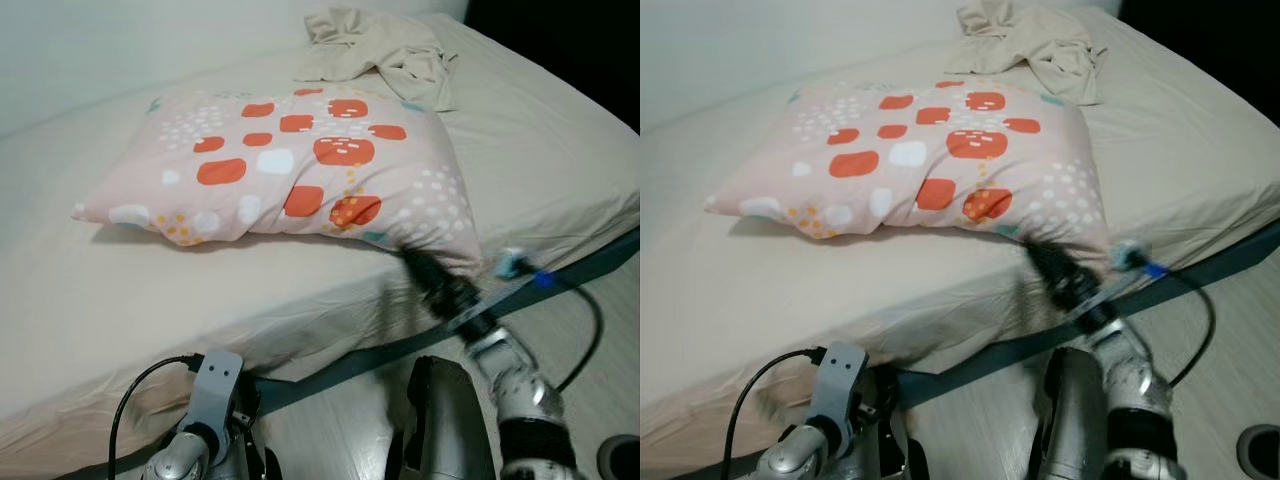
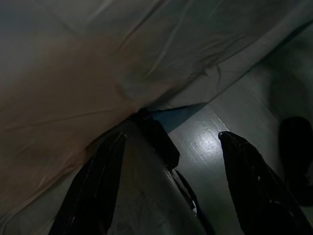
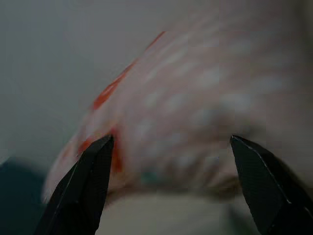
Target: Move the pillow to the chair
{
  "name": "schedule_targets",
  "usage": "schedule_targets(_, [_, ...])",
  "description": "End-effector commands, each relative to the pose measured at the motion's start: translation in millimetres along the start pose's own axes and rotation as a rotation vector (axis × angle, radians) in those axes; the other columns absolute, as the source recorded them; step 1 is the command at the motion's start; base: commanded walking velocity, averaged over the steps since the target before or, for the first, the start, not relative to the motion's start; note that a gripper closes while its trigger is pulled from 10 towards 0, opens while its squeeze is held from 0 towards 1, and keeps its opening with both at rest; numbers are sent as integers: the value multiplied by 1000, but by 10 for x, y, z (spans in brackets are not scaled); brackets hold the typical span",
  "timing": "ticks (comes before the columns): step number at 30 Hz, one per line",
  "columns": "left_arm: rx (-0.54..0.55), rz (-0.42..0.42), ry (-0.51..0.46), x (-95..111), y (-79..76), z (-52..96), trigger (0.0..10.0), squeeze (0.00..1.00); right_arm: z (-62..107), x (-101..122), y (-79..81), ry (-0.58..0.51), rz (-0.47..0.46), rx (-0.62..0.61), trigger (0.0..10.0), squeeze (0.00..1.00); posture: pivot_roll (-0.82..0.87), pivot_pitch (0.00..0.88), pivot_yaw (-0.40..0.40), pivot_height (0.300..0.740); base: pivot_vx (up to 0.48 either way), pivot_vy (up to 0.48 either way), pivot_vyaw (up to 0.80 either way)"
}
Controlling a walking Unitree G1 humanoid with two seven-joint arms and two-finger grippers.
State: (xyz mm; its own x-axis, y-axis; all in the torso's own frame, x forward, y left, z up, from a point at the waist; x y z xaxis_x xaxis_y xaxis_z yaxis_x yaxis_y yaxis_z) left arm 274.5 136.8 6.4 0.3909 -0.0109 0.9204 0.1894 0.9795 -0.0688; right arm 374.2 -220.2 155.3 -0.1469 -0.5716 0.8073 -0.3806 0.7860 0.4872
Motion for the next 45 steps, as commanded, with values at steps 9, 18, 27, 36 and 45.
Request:
schedule_targets(9, [11, 10, 42, -137, 48, 66, 10000, 0, 242, 39, -555, -61, -36, -342, 10000, 0, 130, 284, 128, 496, 0, 0, 0])
schedule_targets(18, [9, 7, 42, -135, 44, 82, 10000, 0, 152, 131, -580, -83, -23, -347, 10000, 0, 134, 290, 133, 496, 0, 0, 0])
schedule_targets(27, [8, 6, 46, -145, 38, 102, 10000, 0, -75, 117, -394, -62, -29, -236, 10000, 0, 139, 298, 134, 496, 0, 0, 0])
schedule_targets(36, [7, 7, 49, -153, 31, 118, 10000, 0, -287, 26, -212, -34, -37, -182, 10000, 0, 141, 299, 135, 496, 0, 0, 0])
schedule_targets(45, [4, 7, 49, -150, 26, 132, 10000, 0, -227, -222, -364, 60, -77, -335, 10000, 0, 141, 306, 137, 496, 0, 0, 0])
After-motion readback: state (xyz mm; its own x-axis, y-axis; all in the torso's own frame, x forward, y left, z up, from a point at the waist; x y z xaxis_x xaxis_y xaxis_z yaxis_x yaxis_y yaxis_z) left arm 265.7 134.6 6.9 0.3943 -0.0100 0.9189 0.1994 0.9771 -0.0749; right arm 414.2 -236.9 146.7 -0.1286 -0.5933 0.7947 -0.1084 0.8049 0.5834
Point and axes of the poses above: a point about 5 cm out from each wrist's last joint towards the gripper, its own z axis pointing back from the gripper into the wrist, its own x axis along the axis of the wrist's last joint, y = z × x, the point moved 5 cm from there along -z, pointing out of the wrist towards the gripper, and after that the axes turned 9 degrees about z, right-handed, at the moved point
